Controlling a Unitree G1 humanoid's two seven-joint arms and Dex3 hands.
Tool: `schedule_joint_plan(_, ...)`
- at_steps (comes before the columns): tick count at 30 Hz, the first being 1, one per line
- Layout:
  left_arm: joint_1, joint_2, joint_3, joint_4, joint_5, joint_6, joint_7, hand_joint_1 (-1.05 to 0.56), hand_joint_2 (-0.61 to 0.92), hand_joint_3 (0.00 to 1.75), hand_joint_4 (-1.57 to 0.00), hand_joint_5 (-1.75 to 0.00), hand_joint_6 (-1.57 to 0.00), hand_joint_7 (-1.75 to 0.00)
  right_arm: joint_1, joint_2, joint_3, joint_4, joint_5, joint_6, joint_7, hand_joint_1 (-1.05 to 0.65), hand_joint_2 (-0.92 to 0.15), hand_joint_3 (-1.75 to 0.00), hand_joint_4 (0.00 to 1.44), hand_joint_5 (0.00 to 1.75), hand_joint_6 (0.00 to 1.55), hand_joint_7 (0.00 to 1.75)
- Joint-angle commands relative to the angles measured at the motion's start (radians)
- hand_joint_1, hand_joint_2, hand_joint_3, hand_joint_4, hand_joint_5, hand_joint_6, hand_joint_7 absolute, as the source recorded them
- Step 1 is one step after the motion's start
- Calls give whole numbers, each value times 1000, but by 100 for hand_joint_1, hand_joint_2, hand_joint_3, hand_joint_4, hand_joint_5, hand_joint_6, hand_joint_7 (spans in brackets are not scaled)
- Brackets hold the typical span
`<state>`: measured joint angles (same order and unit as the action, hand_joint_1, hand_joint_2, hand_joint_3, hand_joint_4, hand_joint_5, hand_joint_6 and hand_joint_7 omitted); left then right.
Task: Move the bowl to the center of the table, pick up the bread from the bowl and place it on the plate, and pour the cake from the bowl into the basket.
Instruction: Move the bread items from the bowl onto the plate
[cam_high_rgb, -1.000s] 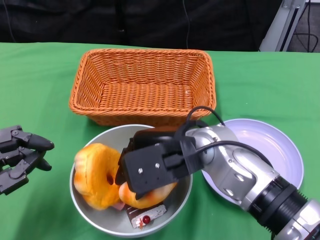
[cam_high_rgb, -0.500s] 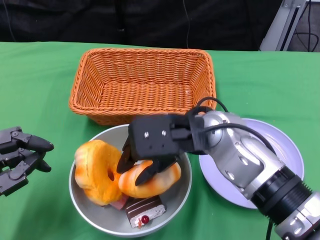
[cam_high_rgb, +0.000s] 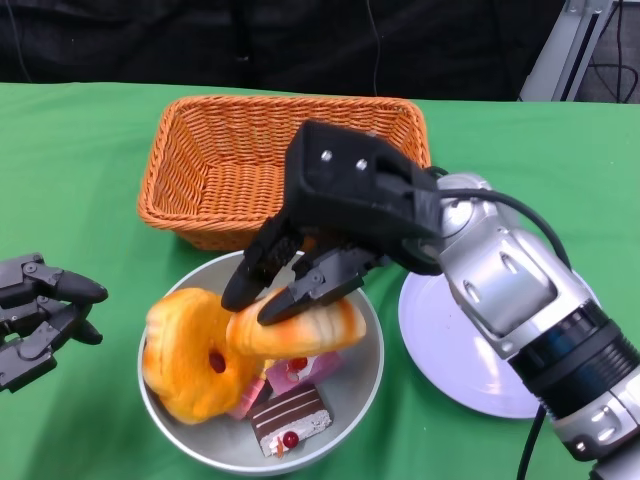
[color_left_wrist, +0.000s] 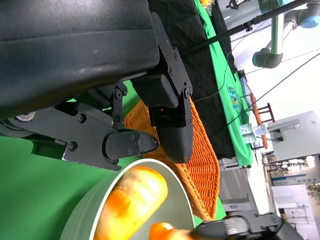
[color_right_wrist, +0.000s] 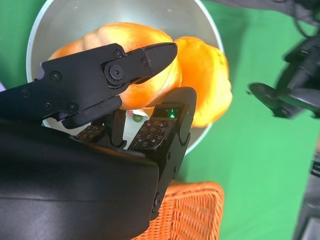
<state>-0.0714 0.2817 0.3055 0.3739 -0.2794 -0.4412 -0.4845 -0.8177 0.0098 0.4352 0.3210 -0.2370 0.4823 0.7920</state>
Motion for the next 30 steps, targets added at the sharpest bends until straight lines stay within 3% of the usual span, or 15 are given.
schedule_joint_plan(1,-2,21,7,6,4,-2,11,-11,87,39,-78,-127,-93,-74,-32,-19,-38,-31,36,24,-6,-23,-92,-7,86,119,90,57)
schedule_joint_plan(3,-2,22,7,5,5,0,13,-12,87,38,-78,-127,-94,-74,-34,-27,-47,-39,47,29,-12,-23,-92,-8,86,119,82,74)
schedule_joint_plan(12,-3,23,5,7,5,-2,9,-11,88,37,-78,-128,-93,-75,-21,-81,-110,-92,99,46,-37,-16,-92,-10,85,121,76,91)
schedule_joint_plan(15,-5,25,5,11,6,-10,5,-11,89,37,-77,-128,-93,-76,-9,-102,-141,-106,124,47,-43,-18,-92,-10,83,127,70,107)
schedule_joint_plan(30,-10,33,6,20,-2,-4,-1,-9,89,37,-77,-129,-91,-78,92,-236,-254,-214,248,80,-52,-19,-92,-10,79,132,64,121)
